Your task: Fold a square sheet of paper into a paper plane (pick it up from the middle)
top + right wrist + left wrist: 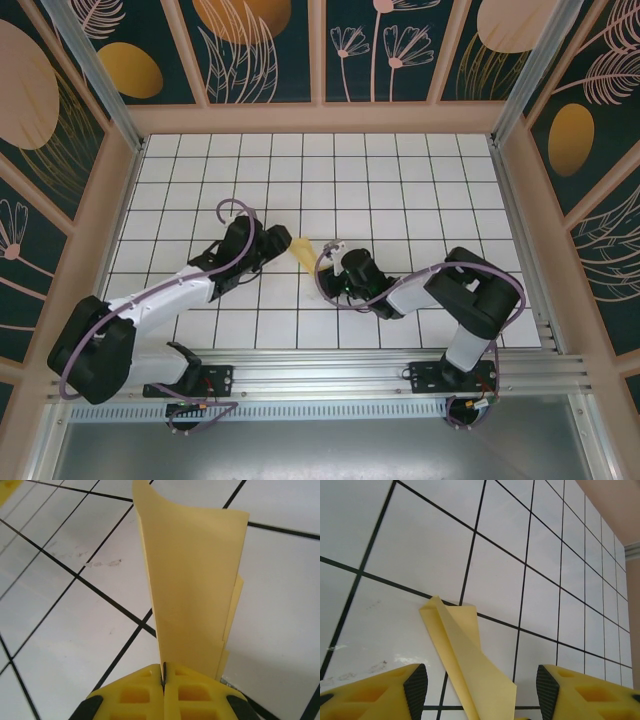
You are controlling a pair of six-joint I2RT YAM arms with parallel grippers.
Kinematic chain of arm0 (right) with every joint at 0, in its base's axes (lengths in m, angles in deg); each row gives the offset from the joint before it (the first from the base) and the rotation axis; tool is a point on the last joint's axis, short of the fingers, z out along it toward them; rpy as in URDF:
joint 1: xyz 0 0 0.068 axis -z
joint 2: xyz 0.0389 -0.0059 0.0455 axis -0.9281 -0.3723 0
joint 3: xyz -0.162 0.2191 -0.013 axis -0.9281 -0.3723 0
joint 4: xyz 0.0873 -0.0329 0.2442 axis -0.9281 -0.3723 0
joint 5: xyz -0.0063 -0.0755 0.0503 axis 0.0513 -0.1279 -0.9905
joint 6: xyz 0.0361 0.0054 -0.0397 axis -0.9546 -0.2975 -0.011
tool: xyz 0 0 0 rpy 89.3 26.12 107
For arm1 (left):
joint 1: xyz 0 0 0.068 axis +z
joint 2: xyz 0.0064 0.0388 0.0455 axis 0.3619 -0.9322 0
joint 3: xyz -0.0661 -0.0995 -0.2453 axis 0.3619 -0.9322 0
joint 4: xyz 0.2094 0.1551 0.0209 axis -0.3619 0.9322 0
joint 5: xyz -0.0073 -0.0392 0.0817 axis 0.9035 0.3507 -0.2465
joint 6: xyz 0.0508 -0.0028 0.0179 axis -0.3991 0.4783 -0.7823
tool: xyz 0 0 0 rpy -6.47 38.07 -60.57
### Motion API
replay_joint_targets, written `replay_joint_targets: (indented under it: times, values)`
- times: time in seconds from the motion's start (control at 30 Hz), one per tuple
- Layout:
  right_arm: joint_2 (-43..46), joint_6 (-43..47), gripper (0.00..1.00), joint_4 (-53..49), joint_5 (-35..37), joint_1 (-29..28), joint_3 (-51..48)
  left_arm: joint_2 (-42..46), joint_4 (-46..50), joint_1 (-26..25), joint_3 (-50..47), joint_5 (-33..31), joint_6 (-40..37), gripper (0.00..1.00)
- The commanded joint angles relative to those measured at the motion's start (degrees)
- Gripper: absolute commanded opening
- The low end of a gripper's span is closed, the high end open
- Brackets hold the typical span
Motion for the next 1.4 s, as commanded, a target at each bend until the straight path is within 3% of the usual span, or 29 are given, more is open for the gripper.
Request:
replay_joint_targets:
  times: [0.0, 0.23, 0.83, 1.37]
  values:
    - [-0.03, -7.92, 0.00, 6.13, -6.33, 1.55, -1.37, -1.40, -4.73, -0.31, -1.13, 3.52, -0.77, 0.62]
    - [-1.77, -15.14, 0.00, 9.46, -9.18, 3.65, -2.75, -4.05, -7.60, -0.29, -1.34, 6.56, 0.20, 0.61]
    - [-7.64, -26.80, 0.00, 5.04, -18.78, 7.78, 0.17, -8.14, -12.56, -0.32, -1.33, 12.06, 1.94, 0.61]
    - [-9.80, -35.84, 0.00, 1.39, -23.40, 10.78, 0.44, -20.59, -28.44, -0.39, -0.62, 25.79, 3.74, 0.62]
